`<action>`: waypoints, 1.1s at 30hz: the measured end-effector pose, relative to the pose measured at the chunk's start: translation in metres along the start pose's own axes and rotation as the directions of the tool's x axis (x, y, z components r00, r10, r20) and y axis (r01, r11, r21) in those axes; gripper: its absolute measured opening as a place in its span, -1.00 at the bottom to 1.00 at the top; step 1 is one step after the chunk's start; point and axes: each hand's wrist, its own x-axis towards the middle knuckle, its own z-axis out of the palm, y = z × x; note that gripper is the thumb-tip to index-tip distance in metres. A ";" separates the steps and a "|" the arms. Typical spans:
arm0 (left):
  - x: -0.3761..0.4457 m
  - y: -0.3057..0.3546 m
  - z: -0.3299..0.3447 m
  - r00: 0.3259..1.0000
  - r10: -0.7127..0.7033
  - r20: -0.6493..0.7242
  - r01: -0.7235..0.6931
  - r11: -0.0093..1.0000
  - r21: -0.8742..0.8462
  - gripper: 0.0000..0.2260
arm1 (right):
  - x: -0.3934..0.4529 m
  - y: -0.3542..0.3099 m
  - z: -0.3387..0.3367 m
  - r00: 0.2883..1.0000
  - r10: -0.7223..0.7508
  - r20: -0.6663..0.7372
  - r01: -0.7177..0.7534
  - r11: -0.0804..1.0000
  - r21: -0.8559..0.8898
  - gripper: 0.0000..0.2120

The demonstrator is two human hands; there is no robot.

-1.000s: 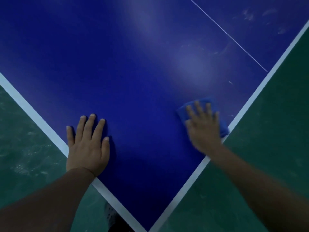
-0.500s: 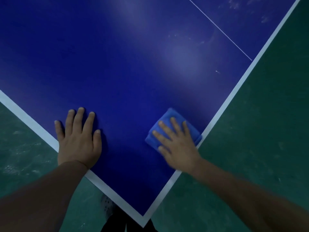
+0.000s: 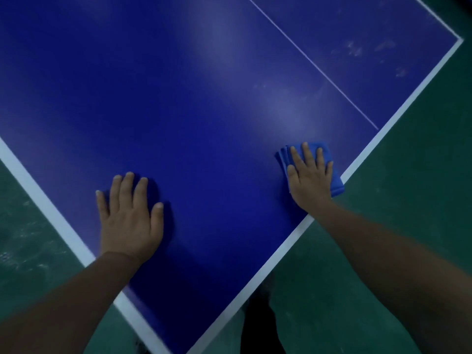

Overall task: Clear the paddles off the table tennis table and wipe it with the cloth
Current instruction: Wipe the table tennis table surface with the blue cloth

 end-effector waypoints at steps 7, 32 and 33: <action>0.036 0.132 0.047 0.996 -0.083 -0.024 0.083 0.997 -0.002 -0.37 | 0.103 0.098 -0.022 0.996 -0.087 -0.008 0.087 0.995 -0.041 -0.47; 0.047 0.154 0.058 0.958 -0.283 -0.033 0.285 0.956 0.064 -0.41 | 0.023 0.023 0.008 0.901 -0.432 -0.040 0.433 0.902 0.002 -0.46; 0.047 0.153 0.058 0.959 -0.281 -0.038 0.283 0.957 0.061 -0.42 | 0.029 0.004 0.009 0.880 -0.472 -0.050 0.473 0.881 0.024 -0.47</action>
